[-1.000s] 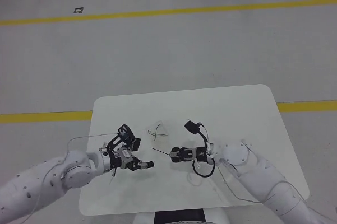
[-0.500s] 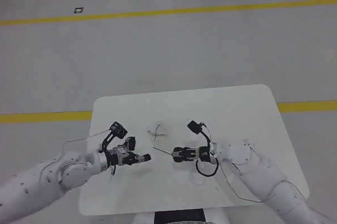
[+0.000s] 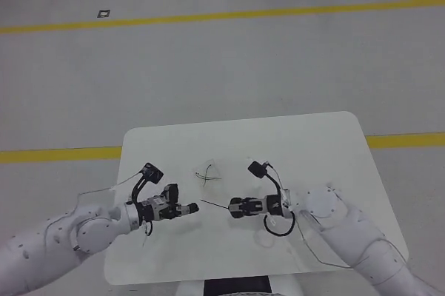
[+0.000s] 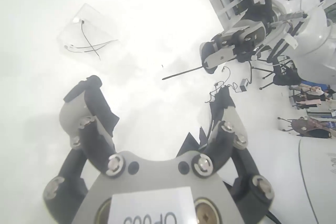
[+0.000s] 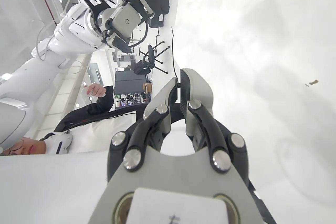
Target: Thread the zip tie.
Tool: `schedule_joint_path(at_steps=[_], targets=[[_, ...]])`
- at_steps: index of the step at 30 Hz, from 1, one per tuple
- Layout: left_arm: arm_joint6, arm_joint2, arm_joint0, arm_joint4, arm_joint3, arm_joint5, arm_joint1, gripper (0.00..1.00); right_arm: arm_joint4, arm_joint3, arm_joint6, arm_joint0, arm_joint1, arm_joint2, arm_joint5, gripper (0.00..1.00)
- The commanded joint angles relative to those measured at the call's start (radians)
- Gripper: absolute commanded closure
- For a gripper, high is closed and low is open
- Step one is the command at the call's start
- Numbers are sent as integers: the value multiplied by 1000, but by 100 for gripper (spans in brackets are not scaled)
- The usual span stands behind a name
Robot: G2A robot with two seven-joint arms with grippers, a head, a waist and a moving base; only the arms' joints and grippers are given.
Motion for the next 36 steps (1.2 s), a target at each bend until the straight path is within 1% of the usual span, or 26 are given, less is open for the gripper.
schedule_joint_path(at_steps=[1,5,8,9,16,18,19,20,21,23,24,28,31,36], targets=[[14,0,15,3,10,0,-3,0,3,-1,5,-1,1,1,-1,100],[67,0,51,15,30,0,-19,0,14,-5,9,-5,3,1,-8,100],[112,0,65,39,33,0,-33,0,19,-7,6,-9,4,2,-10,100],[118,0,66,45,43,0,-34,0,20,-8,3,-10,5,3,-9,100],[118,0,66,45,43,0,-34,0,20,-8,3,-10,5,3,-9,100],[138,-6,68,43,41,5,-40,0,20,-8,3,-10,5,3,-9,100],[146,-9,68,41,48,3,-43,0,18,-7,-8,-13,4,2,-9,100],[164,-19,63,49,68,11,-50,0,14,-1,-36,-18,4,2,4,100],[175,-24,61,58,71,20,-56,0,5,0,-53,-19,4,5,15,100],[201,-35,60,51,79,7,-71,0,-2,1,-89,-25,6,16,43,100],[203,-40,56,55,86,1,-77,0,-5,2,-104,-29,7,24,54,100],[213,-59,46,46,86,0,-105,0,-8,-7,-154,-54,12,53,85,100],[232,-72,41,20,80,0,-127,0,-3,-17,-182,-77,16,76,93,100],[262,-97,35,-83,75,0,-169,0,-3,-34,-189,-102,23,105,93,100]])
